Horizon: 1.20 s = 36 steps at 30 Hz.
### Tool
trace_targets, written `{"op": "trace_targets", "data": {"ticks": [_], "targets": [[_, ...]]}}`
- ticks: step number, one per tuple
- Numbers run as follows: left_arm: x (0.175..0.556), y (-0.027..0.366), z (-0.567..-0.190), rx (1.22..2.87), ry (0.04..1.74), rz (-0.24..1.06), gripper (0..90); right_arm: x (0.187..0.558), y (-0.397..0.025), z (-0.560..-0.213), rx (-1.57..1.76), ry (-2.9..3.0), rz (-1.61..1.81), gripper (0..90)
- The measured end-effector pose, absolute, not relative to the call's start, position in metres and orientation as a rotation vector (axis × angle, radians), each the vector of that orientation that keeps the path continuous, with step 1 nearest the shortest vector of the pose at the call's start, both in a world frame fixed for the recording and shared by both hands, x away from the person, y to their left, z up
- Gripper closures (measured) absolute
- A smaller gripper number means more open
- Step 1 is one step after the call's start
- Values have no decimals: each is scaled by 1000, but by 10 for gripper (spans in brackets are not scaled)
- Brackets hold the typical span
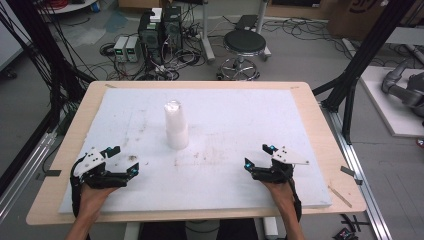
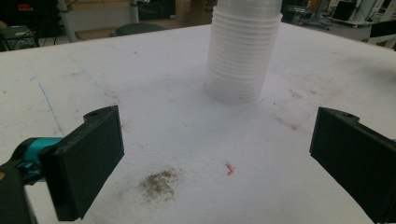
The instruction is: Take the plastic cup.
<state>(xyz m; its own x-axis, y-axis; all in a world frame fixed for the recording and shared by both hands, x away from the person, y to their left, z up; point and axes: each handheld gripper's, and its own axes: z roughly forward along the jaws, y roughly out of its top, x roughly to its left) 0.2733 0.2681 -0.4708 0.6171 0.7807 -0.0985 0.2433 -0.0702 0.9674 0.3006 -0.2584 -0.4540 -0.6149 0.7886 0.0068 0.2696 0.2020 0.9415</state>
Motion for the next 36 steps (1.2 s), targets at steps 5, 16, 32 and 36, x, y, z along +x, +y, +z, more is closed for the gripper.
{"op": "trace_targets", "data": {"ticks": [5,16,32,36], "targets": [[274,269,-471,1623,871,540,28,302,-259,-454,989,2015,1422,143],[274,268,-471,1628,860,541,28,302,-258,-454,968,2032,1423,143],[281,281,-459,1604,839,470,28,305,-257,-454,967,2057,1403,143],[286,281,-442,1608,813,461,28,304,-257,-454,975,2055,1414,143]]}}
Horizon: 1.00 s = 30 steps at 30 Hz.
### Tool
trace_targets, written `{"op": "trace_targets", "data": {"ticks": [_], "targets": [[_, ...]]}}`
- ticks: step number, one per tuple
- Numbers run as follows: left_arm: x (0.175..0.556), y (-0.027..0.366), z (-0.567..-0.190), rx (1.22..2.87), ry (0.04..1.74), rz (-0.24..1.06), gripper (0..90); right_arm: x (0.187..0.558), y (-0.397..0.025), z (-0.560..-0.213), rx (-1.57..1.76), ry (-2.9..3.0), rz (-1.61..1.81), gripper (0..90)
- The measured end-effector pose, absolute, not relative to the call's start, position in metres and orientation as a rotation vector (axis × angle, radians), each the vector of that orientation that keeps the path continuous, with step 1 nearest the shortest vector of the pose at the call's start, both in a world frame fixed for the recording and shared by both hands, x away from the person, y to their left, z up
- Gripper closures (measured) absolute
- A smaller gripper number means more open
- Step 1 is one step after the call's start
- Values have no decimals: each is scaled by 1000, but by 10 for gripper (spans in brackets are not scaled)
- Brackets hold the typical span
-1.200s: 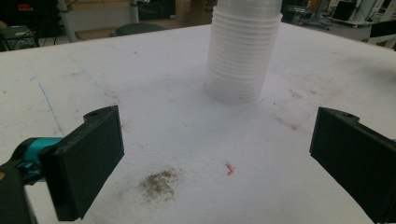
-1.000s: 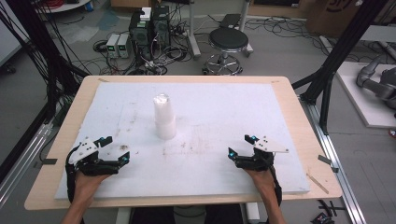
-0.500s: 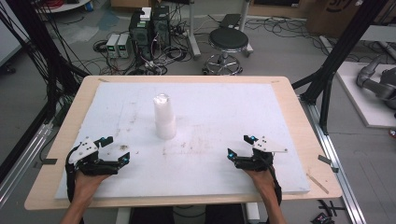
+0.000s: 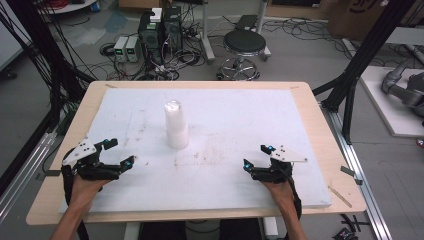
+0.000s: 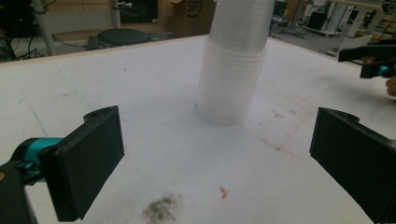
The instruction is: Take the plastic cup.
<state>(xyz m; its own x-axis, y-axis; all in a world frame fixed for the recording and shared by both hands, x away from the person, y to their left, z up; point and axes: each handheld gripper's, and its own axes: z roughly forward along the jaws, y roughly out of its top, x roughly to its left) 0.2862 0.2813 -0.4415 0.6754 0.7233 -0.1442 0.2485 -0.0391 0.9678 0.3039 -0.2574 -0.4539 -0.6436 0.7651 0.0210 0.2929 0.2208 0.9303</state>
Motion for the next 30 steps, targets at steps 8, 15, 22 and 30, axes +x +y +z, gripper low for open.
{"op": "trace_targets", "data": {"ticks": [8,15,22,30], "targets": [[305,272,-397,1637,745,460,27,305,-258,-454,972,2057,1417,143],[331,260,-357,1643,659,470,28,305,-258,-454,969,2059,1420,143],[362,245,-332,1712,584,413,27,304,-258,-454,975,2061,1423,144],[386,231,-316,1750,545,400,28,305,-258,-454,981,2061,1422,143]]}}
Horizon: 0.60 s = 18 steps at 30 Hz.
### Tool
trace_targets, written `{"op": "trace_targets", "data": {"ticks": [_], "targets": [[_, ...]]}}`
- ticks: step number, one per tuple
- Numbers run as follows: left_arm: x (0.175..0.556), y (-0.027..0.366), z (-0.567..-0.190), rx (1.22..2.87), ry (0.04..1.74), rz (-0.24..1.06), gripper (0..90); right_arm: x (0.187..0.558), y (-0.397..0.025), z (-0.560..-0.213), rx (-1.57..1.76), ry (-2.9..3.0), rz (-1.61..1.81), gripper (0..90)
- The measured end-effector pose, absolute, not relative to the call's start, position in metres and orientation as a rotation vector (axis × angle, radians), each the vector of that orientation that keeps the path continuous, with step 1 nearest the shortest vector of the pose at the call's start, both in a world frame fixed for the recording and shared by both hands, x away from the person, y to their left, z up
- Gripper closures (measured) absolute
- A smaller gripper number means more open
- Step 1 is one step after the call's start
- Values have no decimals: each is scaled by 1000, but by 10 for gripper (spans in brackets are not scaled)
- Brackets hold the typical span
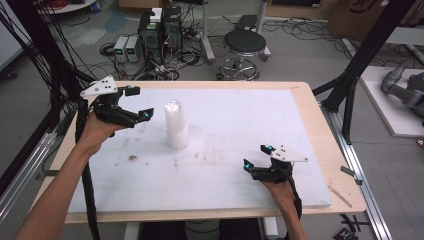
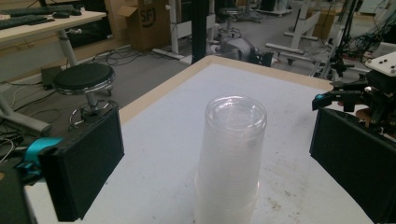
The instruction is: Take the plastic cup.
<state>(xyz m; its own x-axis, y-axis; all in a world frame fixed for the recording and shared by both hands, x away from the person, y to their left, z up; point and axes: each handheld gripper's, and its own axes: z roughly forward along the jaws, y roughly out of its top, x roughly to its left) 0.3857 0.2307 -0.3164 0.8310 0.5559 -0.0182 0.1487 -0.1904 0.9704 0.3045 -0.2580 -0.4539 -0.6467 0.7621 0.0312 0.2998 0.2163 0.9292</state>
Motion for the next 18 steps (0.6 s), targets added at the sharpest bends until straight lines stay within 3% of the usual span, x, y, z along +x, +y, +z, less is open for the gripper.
{"op": "trace_targets", "data": {"ticks": [18], "targets": [[420,184,-317,1942,503,307,27,304,-258,-454,974,2057,1422,144]]}}
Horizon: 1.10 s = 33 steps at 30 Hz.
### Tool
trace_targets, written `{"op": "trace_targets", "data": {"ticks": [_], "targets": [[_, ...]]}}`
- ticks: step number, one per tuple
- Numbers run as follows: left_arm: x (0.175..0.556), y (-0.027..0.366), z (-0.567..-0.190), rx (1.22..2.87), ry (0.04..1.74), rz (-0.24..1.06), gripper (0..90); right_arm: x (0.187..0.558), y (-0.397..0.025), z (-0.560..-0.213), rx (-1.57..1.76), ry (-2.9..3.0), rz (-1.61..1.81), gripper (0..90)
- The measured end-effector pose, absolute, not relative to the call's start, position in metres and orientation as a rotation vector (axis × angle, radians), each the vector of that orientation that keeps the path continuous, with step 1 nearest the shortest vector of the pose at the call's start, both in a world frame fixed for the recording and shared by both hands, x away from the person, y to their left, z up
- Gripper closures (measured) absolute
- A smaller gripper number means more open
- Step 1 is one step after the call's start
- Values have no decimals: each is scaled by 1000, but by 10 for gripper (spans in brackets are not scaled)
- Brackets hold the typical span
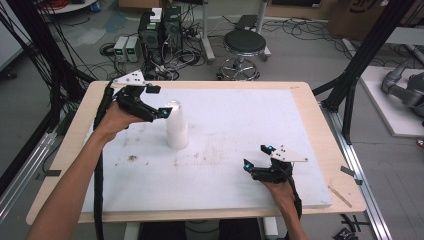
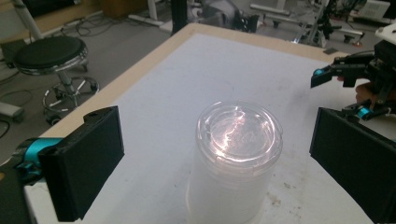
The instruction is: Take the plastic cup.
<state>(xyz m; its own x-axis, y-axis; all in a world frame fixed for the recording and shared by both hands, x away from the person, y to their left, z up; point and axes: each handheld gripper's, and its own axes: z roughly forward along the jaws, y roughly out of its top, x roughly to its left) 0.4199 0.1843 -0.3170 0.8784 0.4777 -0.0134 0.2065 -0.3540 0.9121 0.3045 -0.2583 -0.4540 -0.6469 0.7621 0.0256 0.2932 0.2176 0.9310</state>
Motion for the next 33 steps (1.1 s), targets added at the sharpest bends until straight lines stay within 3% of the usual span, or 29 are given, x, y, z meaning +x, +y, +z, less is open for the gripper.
{"op": "trace_targets", "data": {"ticks": [17,29,30,33], "targets": [[434,149,-337,2139,526,281,27,305,-258,-454,984,2057,1424,144],[435,145,-341,2183,552,263,28,305,-258,-454,981,2057,1420,144],[436,144,-341,2183,549,262,33,305,-258,-454,984,2055,1422,144],[436,145,-341,2186,528,247,174,305,-258,-454,986,2055,1422,144]]}}
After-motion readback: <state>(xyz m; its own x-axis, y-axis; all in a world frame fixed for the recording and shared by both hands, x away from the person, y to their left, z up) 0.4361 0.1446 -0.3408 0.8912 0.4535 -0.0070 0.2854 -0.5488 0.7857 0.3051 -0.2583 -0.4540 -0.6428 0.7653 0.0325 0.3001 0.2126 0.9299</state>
